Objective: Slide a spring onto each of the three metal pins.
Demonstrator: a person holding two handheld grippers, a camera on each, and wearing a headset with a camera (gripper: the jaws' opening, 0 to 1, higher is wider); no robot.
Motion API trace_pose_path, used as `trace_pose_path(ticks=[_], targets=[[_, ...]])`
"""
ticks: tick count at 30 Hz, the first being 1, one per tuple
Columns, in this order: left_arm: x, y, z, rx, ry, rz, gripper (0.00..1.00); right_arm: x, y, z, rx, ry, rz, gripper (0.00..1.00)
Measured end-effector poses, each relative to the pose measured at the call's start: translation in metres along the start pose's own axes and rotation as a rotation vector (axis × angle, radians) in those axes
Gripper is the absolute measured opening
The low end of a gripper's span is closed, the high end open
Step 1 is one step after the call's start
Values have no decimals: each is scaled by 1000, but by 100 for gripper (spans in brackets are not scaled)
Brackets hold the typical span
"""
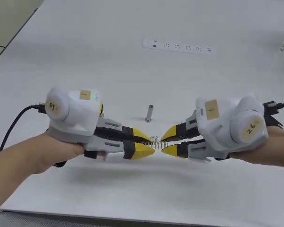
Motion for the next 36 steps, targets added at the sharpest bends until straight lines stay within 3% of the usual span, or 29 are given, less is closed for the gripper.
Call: trace_pose_path(ticks=[7,14,29,36], targets=[[0,0,0,-4,3,-7,2,4,-5,-6,68,24,-16,7],[1,0,2,-14,16,-4,2,5,-8,-12,93,15,-42,7],[-1,3,3,-33,32,-4,2,7,-18,-23,-1,-81,-77,7],[-2,4,3,-50,36,-14,2,5,-17,-28,-1,-90,-82,7]])
Point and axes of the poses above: the centre of the closed fingertips' face, and the gripper's own axes: x roughly backward along the fingers, y roughly to its left, z roughly out of its underside, the point moved 10 cm from there along x, roughly backward along the fingers, and after that the axes turned 14 degrees about x, right-handed, at the moved point
